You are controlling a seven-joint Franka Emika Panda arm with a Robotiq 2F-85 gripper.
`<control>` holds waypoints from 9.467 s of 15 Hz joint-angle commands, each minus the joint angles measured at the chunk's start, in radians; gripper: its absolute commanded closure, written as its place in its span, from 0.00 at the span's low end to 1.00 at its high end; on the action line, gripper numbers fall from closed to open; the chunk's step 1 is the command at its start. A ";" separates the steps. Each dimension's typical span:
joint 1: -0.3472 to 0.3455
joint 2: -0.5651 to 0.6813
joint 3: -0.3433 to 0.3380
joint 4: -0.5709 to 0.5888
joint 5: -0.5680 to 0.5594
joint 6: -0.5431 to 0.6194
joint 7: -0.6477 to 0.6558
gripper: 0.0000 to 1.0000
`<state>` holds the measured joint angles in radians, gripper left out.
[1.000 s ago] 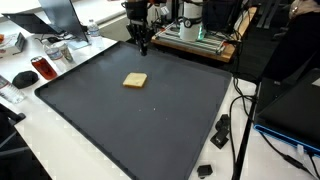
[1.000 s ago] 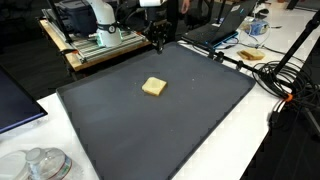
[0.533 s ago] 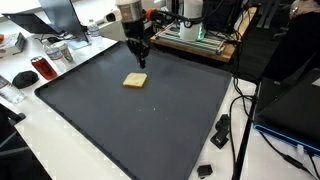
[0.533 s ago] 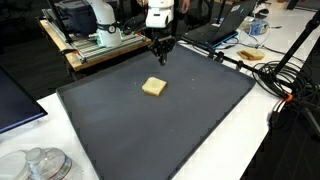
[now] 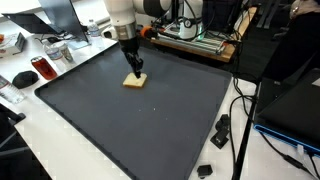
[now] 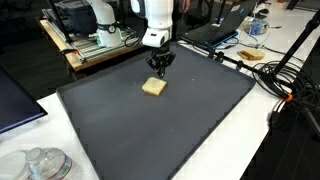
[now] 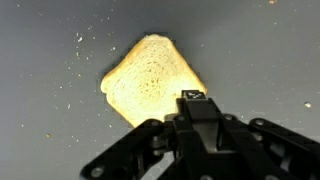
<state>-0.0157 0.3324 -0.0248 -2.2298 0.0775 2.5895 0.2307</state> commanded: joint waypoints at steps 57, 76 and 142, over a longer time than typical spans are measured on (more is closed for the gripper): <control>0.109 0.275 -0.114 0.111 -0.023 0.075 0.243 0.95; 0.063 0.259 -0.059 0.101 0.011 0.079 0.136 0.95; 0.217 0.001 -0.172 0.096 -0.414 -0.157 0.889 0.95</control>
<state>0.1703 0.3047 -0.1801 -2.1839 -0.2618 2.4926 0.9746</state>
